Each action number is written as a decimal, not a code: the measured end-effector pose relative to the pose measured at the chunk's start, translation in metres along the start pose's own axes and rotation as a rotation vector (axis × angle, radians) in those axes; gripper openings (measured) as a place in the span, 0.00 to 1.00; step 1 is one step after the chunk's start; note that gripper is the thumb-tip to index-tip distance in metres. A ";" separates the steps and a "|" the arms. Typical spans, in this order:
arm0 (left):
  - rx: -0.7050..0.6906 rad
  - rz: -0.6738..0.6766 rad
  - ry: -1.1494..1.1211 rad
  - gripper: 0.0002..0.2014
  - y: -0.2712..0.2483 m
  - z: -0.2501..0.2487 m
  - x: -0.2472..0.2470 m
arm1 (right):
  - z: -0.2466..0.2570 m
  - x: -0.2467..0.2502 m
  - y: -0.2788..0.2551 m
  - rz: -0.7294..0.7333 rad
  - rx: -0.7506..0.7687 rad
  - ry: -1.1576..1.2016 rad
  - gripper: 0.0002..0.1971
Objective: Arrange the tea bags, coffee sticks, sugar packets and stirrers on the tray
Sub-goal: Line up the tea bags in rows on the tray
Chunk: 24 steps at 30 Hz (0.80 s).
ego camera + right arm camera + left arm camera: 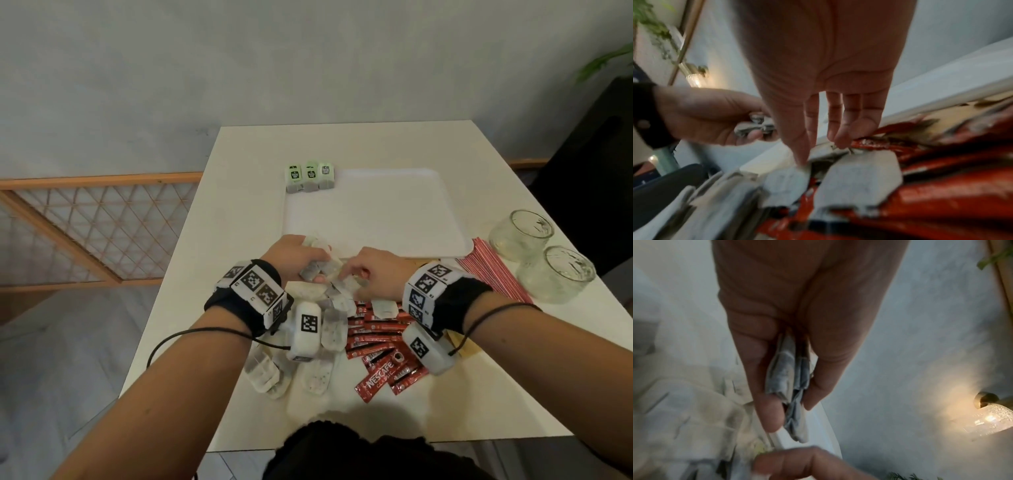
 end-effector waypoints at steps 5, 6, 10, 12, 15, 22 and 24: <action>-0.044 -0.008 0.044 0.05 0.006 -0.006 0.005 | 0.000 -0.012 0.006 -0.012 0.038 -0.011 0.22; -0.060 -0.005 0.050 0.06 0.007 -0.007 0.007 | -0.001 -0.010 0.007 -0.016 0.039 0.008 0.18; -0.086 -0.079 0.076 0.09 0.018 -0.011 0.015 | -0.006 0.010 0.017 -0.021 0.004 0.115 0.07; -0.089 -0.099 0.081 0.10 0.023 -0.013 0.018 | -0.009 0.023 0.027 -0.047 -0.027 0.176 0.06; -0.087 -0.124 0.073 0.08 0.032 -0.017 0.022 | -0.010 0.045 0.051 -0.129 -0.070 0.285 0.07; -0.095 -0.155 0.105 0.01 0.069 -0.043 0.039 | -0.015 0.061 0.126 -0.290 -0.166 0.287 0.04; -0.111 -0.181 0.114 0.03 0.085 -0.051 0.045 | -0.013 0.056 0.145 -0.254 -0.202 0.314 0.04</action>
Point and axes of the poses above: each hand's wrist, its own y-axis towards the middle knuckle, its own x-axis out of the back of the hand, z = x × y, the point moved 3 cm from there along y, towards the middle knuckle, and after that the axes turned 15 degrees about -z, right-handed, at the moved point
